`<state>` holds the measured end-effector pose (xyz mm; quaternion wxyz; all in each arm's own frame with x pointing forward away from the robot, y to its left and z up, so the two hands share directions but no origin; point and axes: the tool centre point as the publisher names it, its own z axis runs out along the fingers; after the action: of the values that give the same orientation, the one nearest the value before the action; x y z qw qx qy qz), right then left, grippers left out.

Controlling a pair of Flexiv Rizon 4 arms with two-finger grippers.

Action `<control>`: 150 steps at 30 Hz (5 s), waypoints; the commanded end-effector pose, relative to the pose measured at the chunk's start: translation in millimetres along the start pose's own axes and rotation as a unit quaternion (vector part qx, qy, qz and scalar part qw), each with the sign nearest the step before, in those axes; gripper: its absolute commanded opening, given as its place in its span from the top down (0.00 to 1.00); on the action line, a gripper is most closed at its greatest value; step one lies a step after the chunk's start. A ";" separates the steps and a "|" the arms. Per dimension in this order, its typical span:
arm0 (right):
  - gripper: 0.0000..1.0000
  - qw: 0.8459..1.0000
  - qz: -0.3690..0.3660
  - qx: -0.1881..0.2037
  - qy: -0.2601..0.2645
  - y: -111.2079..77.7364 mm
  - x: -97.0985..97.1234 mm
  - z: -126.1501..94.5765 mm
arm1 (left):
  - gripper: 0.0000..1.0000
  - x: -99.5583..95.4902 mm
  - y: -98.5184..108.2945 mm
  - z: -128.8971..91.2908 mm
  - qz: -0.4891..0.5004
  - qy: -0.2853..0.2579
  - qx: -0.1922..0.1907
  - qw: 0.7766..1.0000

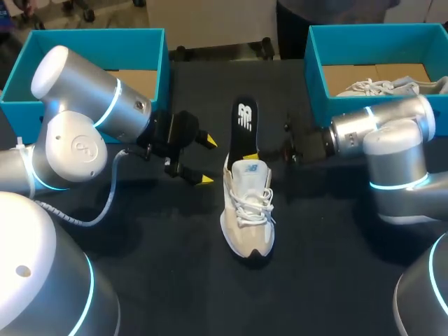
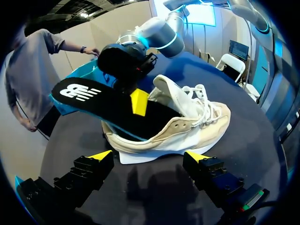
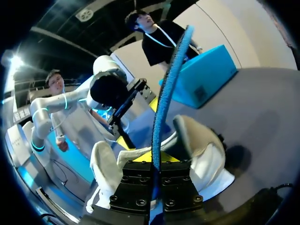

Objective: Take the shoe out of the shoebox, open the shoe tongue, remove and reinsert the insole, then place the shoe into the shoebox

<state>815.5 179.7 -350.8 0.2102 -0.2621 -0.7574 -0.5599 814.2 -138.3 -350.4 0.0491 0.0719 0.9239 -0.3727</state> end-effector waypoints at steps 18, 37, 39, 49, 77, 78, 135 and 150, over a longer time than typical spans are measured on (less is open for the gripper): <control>0.72 1.000 0.001 0.014 -0.024 -2.4 9.2 4.1 | 0.00 0.3 -0.4 -0.4 0.000 0.000 -0.002 1.000; 0.79 0.999 -0.029 0.038 0.009 26.7 -13.6 3.3 | 0.00 0.3 -0.4 -0.4 0.000 0.000 -0.002 1.000; 0.94 0.999 -0.026 0.037 0.015 23.8 -13.3 2.7 | 0.00 0.3 -0.4 -0.4 0.000 0.000 -0.002 1.000; 1.00 0.999 0.005 0.042 0.019 -1.7 4.3 3.9 | 0.00 0.3 -0.4 -0.4 0.000 0.000 -0.002 1.000; 0.77 0.997 0.008 0.070 0.015 15.0 10.8 7.7 | 0.00 0.3 -0.4 -0.4 0.000 0.000 -0.002 1.000; 0.78 0.997 0.007 0.071 0.016 16.2 9.6 8.0 | 0.00 0.3 -0.4 -0.4 0.000 0.000 -0.002 1.000; 0.64 0.992 0.054 0.116 0.018 24.1 27.3 0.3 | 0.00 0.3 -0.4 -0.4 0.000 0.000 -0.002 1.000; 1.00 0.988 0.072 0.133 0.035 7.2 7.9 12.6 | 0.00 0.3 -0.4 -0.4 0.000 0.000 -0.002 1.000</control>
<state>812.8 190.6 -335.9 0.3028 -0.2641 -0.7969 -0.4511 814.2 -138.2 -350.3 0.0491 0.0719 0.9239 -0.3726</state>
